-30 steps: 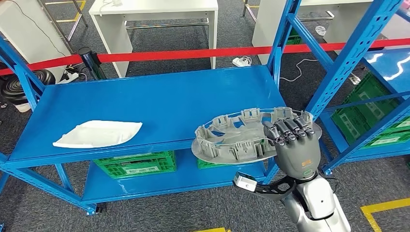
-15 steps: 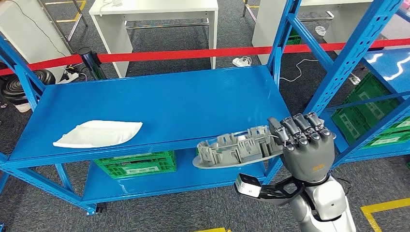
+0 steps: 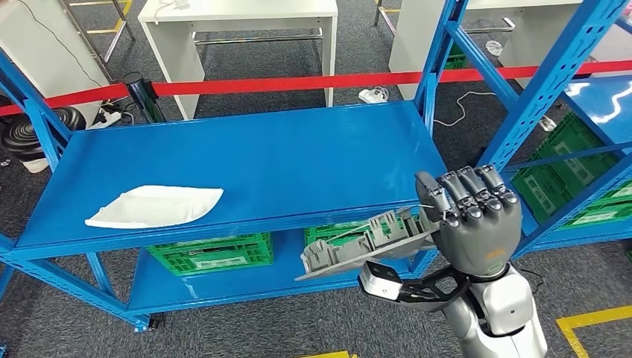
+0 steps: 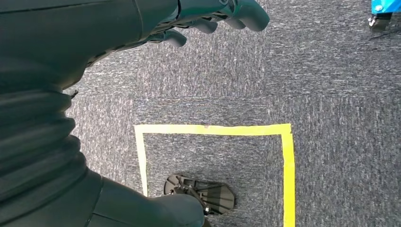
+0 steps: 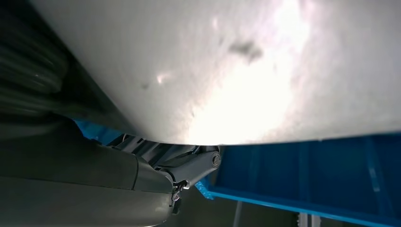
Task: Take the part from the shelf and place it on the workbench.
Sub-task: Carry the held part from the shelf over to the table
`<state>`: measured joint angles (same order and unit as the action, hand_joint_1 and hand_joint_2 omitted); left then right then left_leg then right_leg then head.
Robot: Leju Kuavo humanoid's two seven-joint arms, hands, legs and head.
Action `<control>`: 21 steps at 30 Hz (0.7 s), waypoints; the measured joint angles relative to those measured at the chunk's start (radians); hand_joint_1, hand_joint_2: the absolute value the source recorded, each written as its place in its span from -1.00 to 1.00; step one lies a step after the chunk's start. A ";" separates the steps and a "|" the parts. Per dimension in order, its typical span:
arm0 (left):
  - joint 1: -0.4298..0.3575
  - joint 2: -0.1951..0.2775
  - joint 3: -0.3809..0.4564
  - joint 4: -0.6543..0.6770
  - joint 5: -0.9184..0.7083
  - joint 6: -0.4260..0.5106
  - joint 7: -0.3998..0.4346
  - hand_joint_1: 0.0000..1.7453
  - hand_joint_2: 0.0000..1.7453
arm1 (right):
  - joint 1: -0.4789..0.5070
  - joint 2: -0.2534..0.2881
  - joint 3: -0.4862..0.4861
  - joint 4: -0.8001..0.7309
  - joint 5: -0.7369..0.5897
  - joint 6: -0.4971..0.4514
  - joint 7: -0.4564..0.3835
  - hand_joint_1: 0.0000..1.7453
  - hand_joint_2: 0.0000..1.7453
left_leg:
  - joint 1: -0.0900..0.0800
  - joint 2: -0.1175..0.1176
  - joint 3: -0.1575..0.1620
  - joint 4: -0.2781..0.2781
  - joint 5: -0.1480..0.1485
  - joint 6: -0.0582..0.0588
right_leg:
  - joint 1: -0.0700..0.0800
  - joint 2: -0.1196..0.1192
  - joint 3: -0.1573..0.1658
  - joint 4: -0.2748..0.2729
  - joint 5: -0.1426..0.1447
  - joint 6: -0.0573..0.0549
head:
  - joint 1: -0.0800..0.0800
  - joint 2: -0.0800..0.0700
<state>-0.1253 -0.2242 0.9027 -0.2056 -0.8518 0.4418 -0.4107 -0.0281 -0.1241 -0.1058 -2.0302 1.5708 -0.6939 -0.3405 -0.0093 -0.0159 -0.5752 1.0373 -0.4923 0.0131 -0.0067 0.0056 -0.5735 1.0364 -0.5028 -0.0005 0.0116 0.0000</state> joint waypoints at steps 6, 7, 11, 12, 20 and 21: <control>-0.002 -0.002 0.003 0.000 0.007 -0.017 -0.007 -1.00 1.00 | 0.014 -0.001 0.001 -0.004 0.000 0.000 -0.014 1.00 1.00 | 0.012 0.010 0.007 -0.018 0.016 0.012 | -0.008 -0.001 -0.107 0.245 -0.131 0.023 | 0.004 0.000; -0.002 -0.002 0.004 0.000 0.009 -0.019 -0.009 -1.00 1.00 | 0.016 -0.001 0.001 -0.004 0.000 0.000 -0.016 1.00 1.00 | 0.014 0.011 0.006 -0.017 0.015 0.011 | -0.012 -0.001 -0.117 0.265 -0.127 0.026 | 0.004 0.000; -0.003 -0.001 0.006 -0.001 0.012 -0.024 -0.015 -1.00 1.00 | 0.018 -0.001 0.001 -0.007 0.000 0.000 -0.016 1.00 1.00 | 0.025 0.010 -0.002 0.002 0.007 -0.010 | -0.025 -0.002 -0.013 0.065 -0.021 0.040 | 0.005 0.000; -0.004 -0.001 0.006 -0.001 0.012 -0.024 -0.015 -1.00 1.00 | 0.018 -0.001 0.001 -0.009 0.000 0.000 -0.015 1.00 1.00 | 0.025 0.008 -0.004 0.007 0.007 -0.019 | -0.024 0.000 0.003 0.033 -0.011 0.036 | 0.005 0.000; -0.006 0.003 0.016 -0.001 0.014 -0.037 -0.014 -1.00 1.00 | 0.018 -0.001 0.007 -0.010 -0.005 0.000 0.019 1.00 1.00 | 0.026 0.009 -0.079 0.172 -0.112 -0.059 | -0.018 -0.002 -0.040 0.022 0.022 -0.028 | 0.003 0.000; -0.006 0.003 0.017 -0.001 0.014 -0.040 -0.013 -1.00 1.00 | 0.018 -0.002 0.012 -0.010 -0.004 0.000 0.036 1.00 1.00 | 0.026 0.009 -0.096 0.231 -0.143 -0.060 | -0.016 -0.003 -0.049 0.022 0.029 -0.030 | 0.003 0.000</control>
<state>-0.1312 -0.2212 0.9199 -0.2070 -0.8377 0.4020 -0.4235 -0.0105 -0.1264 -0.0938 -2.0400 1.5671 -0.6939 -0.3043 0.0166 -0.0069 -0.6713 1.2688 -0.6356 -0.0470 -0.0227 0.0029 -0.6224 1.0584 -0.4737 -0.0309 0.0151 0.0000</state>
